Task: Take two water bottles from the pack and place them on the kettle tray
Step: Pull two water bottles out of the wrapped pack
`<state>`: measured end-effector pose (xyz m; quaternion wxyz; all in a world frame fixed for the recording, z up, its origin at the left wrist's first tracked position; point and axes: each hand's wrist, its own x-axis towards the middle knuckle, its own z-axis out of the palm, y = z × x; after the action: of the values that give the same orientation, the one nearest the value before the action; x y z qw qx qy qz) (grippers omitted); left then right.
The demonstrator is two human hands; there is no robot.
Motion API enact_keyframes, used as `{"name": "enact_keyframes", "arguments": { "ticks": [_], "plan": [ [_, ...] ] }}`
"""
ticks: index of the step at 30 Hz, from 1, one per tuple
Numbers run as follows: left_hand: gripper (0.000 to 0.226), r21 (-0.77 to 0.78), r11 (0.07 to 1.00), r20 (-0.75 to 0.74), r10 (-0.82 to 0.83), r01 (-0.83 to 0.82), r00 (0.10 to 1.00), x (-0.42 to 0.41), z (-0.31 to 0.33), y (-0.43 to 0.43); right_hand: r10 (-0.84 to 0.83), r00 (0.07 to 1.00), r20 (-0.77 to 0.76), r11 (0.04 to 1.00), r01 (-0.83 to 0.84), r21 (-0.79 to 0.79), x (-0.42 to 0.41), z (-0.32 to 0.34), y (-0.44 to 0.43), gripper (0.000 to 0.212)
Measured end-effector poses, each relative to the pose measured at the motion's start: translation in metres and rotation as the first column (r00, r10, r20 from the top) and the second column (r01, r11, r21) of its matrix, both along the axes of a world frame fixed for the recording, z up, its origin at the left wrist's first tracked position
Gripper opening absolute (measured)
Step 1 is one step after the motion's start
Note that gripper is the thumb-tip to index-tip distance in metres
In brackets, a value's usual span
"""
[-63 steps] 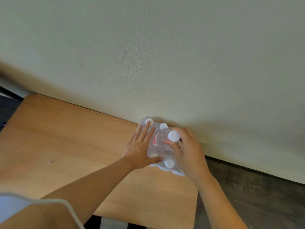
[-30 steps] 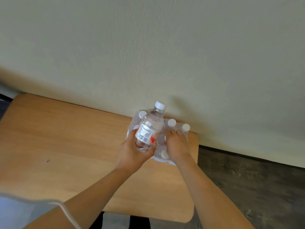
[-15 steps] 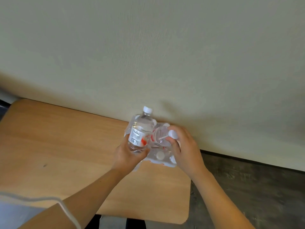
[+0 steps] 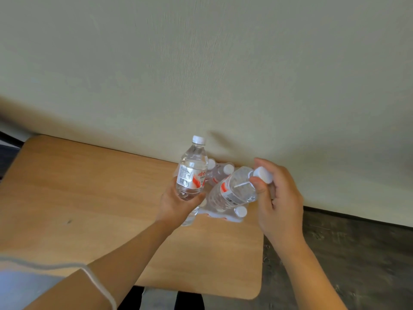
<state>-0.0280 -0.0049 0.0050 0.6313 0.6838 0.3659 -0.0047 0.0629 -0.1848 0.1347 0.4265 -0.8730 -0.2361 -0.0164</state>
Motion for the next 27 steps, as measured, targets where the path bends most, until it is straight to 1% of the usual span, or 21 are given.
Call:
{"name": "enact_keyframes", "arguments": {
  "ticks": [3,6,7,9,12,14,16,17,19,23,27],
  "plan": [
    [0.061,0.035,0.999,-0.003,-0.026,0.026,1.000,0.001,0.001,0.000,0.030,0.999,-0.024,0.999,-0.030,-0.015,-0.002,-0.008,0.005,0.027],
    [0.065,0.053,0.998,0.004,-0.030,0.030,1.000,0.000,-0.002,-0.001,0.057,0.998,0.004,0.998,-0.057,-0.025,0.002,-0.017,0.013,0.027],
    [0.065,0.057,0.998,0.004,-0.028,0.028,1.000,0.000,-0.003,-0.001,0.060,0.998,0.001,0.998,-0.060,-0.011,0.003,-0.020,0.017,0.027],
    [0.064,0.064,0.998,0.001,-0.023,0.023,1.000,0.000,-0.005,-0.002,0.056,0.996,-0.064,0.996,-0.051,0.077,0.001,-0.025,0.028,0.026],
    [0.054,0.087,0.996,-0.006,-0.007,0.007,1.000,0.000,-0.006,-0.005,0.048,0.993,-0.112,0.991,-0.033,0.130,-0.004,-0.035,0.049,0.034],
    [0.049,0.112,0.994,-0.009,-0.004,0.005,1.000,0.000,-0.004,-0.007,0.041,0.982,-0.184,0.986,-0.010,0.167,-0.004,-0.042,0.061,0.029],
    [0.048,0.123,0.992,0.003,-0.004,0.003,1.000,0.000,-0.004,-0.010,0.041,0.981,-0.190,0.985,-0.009,0.171,0.001,-0.047,0.070,0.020],
    [0.048,0.121,0.993,0.013,0.007,-0.009,1.000,0.000,-0.004,-0.010,0.042,0.981,-0.189,0.985,-0.010,0.170,0.004,-0.050,0.072,0.019],
    [0.047,0.106,0.993,0.024,0.043,-0.045,0.999,0.000,-0.004,-0.010,0.039,0.967,-0.251,0.979,0.013,0.202,0.010,-0.055,0.074,0.024],
    [0.044,0.088,0.992,0.033,0.089,-0.091,0.996,0.002,-0.005,-0.011,0.011,0.900,-0.436,0.966,0.102,0.235,0.010,-0.073,0.069,0.043],
    [0.054,0.066,0.993,0.034,0.100,-0.102,0.994,0.001,-0.010,-0.011,0.014,0.854,-0.520,0.971,0.114,0.212,0.002,-0.104,0.055,0.055]
  ]
}}
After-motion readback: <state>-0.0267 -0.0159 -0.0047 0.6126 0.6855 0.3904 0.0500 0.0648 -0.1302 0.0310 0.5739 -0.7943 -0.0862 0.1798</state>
